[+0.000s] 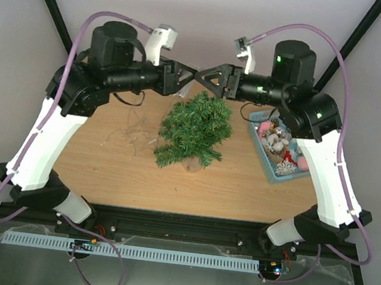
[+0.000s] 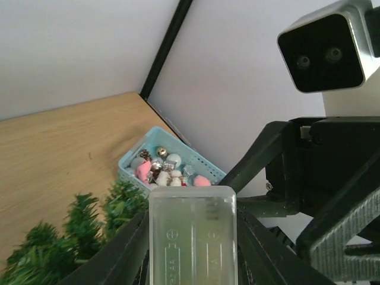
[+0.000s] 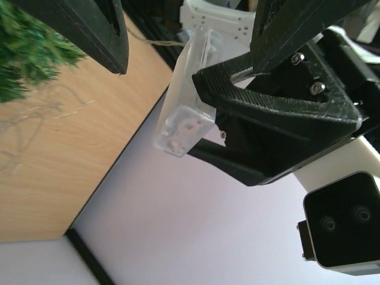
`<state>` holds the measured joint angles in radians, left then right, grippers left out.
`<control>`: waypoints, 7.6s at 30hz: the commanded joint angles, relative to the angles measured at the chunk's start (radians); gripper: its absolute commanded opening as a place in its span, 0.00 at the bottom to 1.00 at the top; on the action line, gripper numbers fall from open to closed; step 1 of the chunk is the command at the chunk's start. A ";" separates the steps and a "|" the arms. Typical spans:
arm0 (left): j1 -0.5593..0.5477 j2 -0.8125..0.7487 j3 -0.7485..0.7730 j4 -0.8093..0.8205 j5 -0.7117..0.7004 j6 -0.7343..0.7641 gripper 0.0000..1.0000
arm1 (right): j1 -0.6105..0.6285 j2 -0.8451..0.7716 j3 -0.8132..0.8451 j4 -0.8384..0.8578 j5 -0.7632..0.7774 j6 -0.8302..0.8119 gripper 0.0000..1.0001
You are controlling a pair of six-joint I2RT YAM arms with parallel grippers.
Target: Decorate the small christmas tree
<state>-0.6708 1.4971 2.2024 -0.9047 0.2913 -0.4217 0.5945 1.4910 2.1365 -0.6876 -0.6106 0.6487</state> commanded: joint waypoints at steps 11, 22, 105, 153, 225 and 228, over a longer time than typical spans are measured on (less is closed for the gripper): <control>-0.070 0.216 0.209 0.055 0.040 0.012 0.36 | -0.009 -0.379 -0.349 -0.060 0.439 -0.076 0.59; -0.088 0.315 0.241 0.203 0.149 -0.103 0.35 | -0.016 -0.463 -0.481 -0.039 0.484 -0.073 0.60; 0.128 -0.654 -1.687 0.651 -0.343 -0.417 0.80 | -0.028 -0.853 -1.198 0.044 0.375 0.126 0.92; -0.096 0.221 -1.625 1.590 -0.228 -0.724 0.37 | -0.130 0.107 -1.510 1.135 0.195 0.298 0.29; 0.476 -0.003 -1.350 0.654 -0.288 -0.212 0.38 | -0.139 -0.568 -1.640 0.593 0.193 0.066 0.52; 0.475 0.025 -1.351 0.666 -0.285 -0.213 0.38 | -0.140 -0.574 -1.648 0.592 0.192 0.065 0.53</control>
<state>-0.1974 1.4845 0.8516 -0.2379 0.0238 -0.6388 0.4583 0.9367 0.5064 -0.0990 -0.4004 0.7189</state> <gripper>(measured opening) 0.377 0.526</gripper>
